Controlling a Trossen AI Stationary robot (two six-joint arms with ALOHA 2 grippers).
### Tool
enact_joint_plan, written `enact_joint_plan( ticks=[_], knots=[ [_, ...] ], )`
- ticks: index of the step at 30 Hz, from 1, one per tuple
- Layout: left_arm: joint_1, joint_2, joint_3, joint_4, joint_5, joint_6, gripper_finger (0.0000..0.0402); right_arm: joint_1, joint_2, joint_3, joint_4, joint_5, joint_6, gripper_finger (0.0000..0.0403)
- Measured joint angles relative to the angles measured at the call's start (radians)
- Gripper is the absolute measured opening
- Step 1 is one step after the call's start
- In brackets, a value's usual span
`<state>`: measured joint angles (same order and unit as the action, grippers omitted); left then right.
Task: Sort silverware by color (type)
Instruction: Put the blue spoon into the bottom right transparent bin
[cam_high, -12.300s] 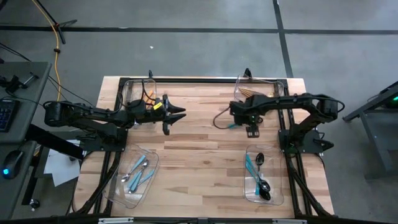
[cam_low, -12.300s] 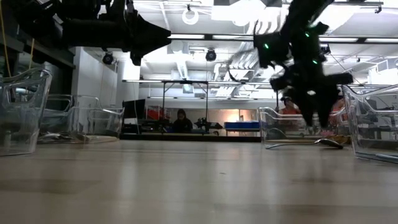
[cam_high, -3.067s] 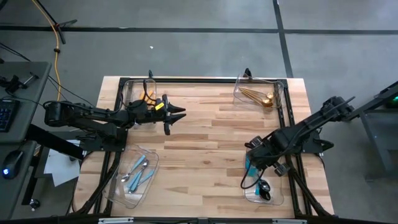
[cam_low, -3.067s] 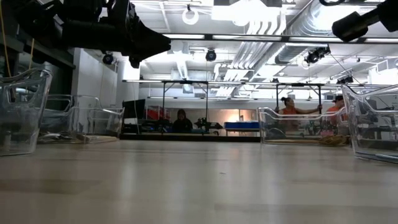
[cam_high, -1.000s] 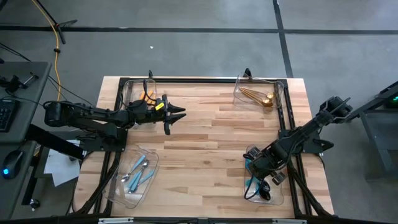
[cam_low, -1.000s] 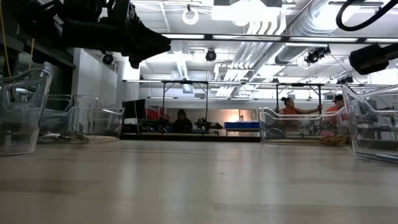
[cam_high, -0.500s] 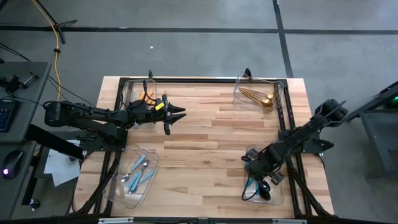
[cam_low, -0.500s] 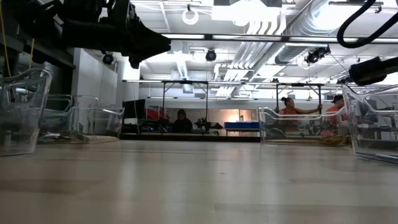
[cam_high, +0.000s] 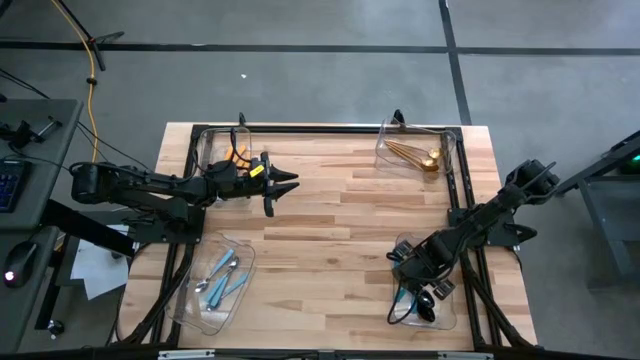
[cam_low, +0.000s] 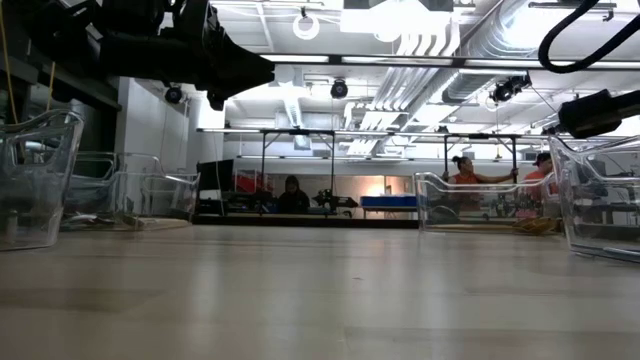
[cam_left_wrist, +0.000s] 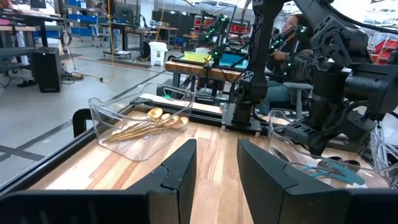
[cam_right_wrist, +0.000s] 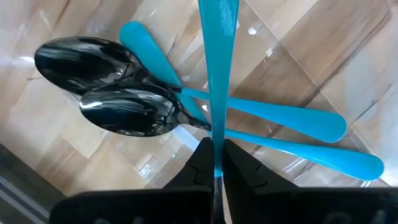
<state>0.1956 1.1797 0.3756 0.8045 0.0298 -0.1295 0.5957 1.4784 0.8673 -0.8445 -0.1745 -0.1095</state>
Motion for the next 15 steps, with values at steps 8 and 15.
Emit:
enact_joint_plan(
  ticks=[8, 15],
  knots=[
    [0.0, 0.0, 0.0, 0.0, 0.0, 0.0, 0.0106, 0.0, 0.006, 0.0, 0.015, 0.004, 0.029, 0.0003],
    [0.0, 0.0, 0.0, 0.0, 0.0, 0.0, 0.0106, 0.0, 0.037, 0.0, 0.034, 0.006, 0.034, 0.0003]
  ],
)
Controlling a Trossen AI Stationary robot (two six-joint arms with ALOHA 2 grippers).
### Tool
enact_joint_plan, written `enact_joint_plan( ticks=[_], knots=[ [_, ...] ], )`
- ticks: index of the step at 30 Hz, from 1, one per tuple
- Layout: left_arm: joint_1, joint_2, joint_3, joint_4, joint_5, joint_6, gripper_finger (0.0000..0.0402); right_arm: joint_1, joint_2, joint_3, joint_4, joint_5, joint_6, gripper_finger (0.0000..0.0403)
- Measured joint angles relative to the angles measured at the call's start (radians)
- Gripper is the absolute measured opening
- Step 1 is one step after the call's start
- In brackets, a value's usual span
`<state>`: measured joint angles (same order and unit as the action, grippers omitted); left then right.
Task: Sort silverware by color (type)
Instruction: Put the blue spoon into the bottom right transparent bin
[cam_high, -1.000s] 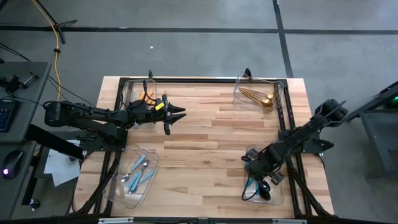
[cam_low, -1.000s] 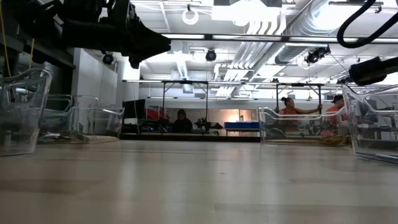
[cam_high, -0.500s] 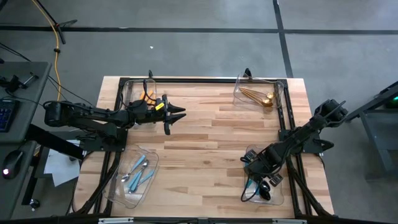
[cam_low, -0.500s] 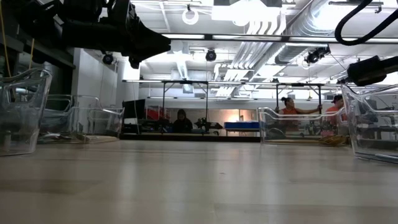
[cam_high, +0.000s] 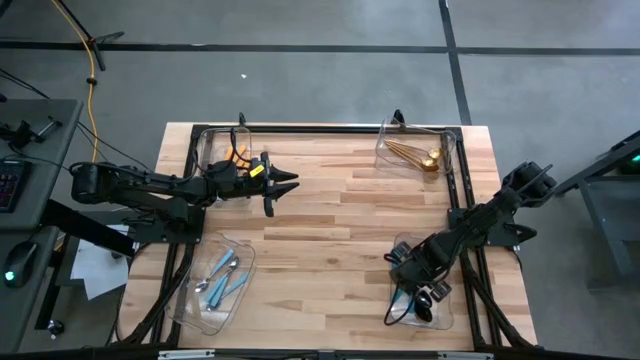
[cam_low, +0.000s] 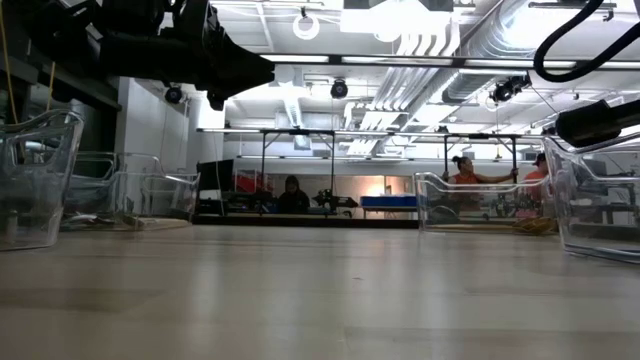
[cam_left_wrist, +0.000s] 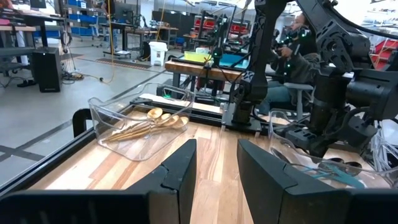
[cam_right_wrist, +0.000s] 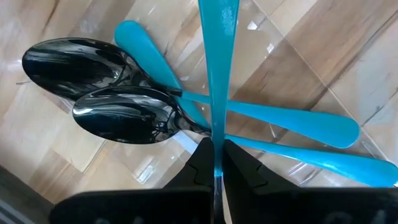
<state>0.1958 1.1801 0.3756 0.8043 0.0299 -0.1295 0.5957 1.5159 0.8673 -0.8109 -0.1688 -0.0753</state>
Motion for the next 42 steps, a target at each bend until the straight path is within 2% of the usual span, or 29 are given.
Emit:
enact_joint_plan(
  ticks=[16, 27, 42],
  knots=[
    [0.0, 0.0, 0.0, 0.0, 0.0, 0.0, 0.0106, 0.0, 0.004, 0.0, 0.026, 0.02, 0.068, 0.0003],
    [0.0, 0.0, 0.0, 0.0, 0.0, -0.001, 0.0106, 0.0, 0.004, 0.0, 0.046, 0.021, 0.071, 0.0021],
    [0.0, 0.0, 0.0, 0.0, 0.0, -0.001, 0.0106, 0.0, 0.004, 0.0, 0.073, 0.02, 0.076, 0.0023]
  ],
)
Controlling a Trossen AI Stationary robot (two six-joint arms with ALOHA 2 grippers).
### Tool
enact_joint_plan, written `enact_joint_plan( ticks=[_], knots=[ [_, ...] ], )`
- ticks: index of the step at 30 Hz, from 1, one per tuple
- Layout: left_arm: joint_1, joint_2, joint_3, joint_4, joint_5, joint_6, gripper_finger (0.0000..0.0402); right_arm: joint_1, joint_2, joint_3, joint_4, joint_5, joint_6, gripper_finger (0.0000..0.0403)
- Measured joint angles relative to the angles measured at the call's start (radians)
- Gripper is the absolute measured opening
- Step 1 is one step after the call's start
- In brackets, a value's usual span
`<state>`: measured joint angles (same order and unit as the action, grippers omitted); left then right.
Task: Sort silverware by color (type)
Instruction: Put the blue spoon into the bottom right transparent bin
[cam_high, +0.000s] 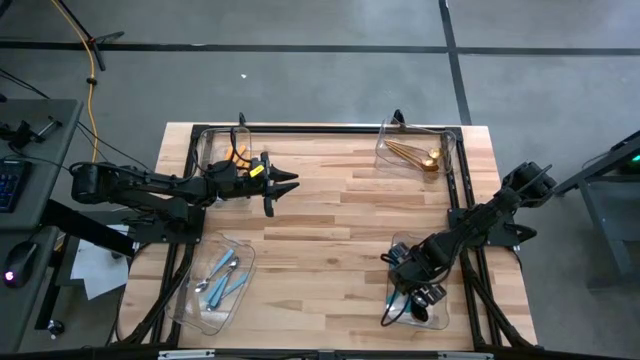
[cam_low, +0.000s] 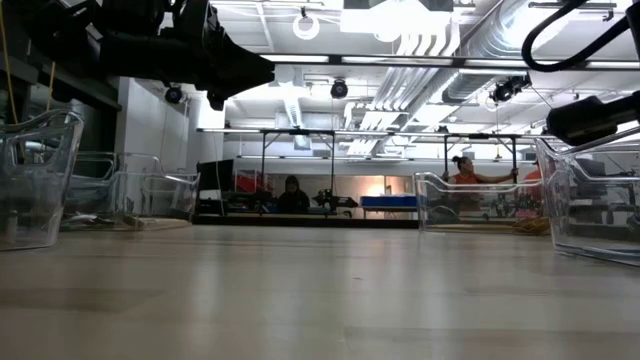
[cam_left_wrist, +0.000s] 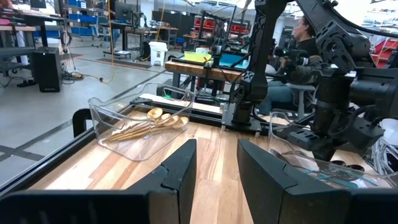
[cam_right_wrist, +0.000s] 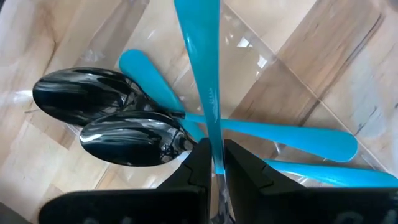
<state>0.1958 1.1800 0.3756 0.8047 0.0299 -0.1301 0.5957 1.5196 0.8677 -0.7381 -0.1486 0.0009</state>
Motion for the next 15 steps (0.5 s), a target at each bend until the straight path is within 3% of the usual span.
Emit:
enact_joint_plan(
  ticks=[11, 15],
  knots=[
    [0.0, 0.0, 0.0, 0.0, 0.0, 0.0, 0.0106, 0.0, 0.0, 0.0, 0.01, 0.001, 0.088, 0.0024],
    [0.0, 0.0, 0.0, 0.0, 0.0, 0.0, 0.0106, 0.0, 0.0, 0.0, 0.001, 0.046, 0.123, 0.0024]
  ],
)
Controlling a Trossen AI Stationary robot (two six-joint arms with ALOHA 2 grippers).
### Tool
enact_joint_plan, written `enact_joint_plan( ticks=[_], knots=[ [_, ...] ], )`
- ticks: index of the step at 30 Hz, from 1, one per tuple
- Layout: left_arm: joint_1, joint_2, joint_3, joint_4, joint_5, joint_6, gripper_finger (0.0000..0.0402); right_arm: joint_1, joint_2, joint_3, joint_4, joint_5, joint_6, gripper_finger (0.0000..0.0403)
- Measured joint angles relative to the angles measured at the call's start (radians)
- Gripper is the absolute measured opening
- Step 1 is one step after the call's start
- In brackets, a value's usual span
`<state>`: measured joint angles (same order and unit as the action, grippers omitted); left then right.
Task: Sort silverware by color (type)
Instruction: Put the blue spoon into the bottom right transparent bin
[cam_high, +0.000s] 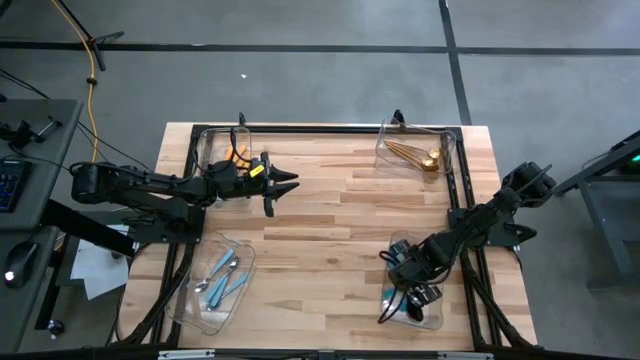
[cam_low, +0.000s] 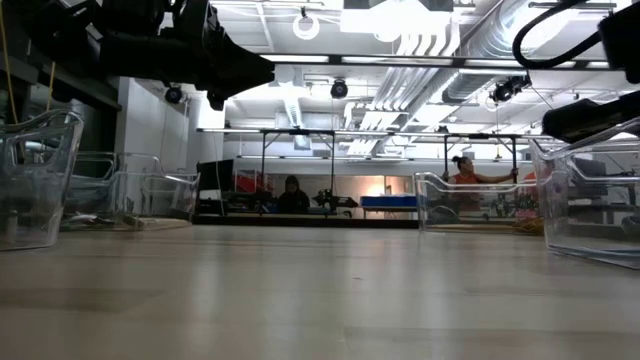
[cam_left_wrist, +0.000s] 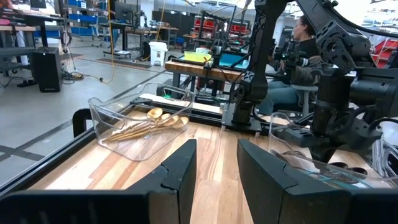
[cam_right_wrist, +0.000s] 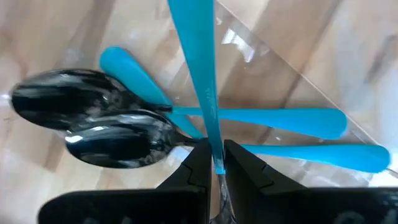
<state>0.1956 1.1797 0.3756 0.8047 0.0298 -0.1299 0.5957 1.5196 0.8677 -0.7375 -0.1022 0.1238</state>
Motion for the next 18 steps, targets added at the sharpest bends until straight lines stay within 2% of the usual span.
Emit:
enact_joint_plan(
  ticks=[3, 15, 18],
  knots=[
    [0.0, 0.0, 0.0, 0.0, 0.0, 0.0, 0.0106, 0.0, 0.0, 0.0, 0.002, 0.035, 0.026, 0.0024],
    [0.0, 0.0, 0.0, 0.0, 0.0, 0.0, 0.0106, 0.0, 0.0, 0.0, -0.003, 0.063, 0.034, 0.0024],
    [0.0, 0.0, 0.0, 0.0, 0.0, 0.0, 0.0106, 0.0, 0.0, 0.0, -0.005, 0.076, 0.035, 0.0036]
  ],
)
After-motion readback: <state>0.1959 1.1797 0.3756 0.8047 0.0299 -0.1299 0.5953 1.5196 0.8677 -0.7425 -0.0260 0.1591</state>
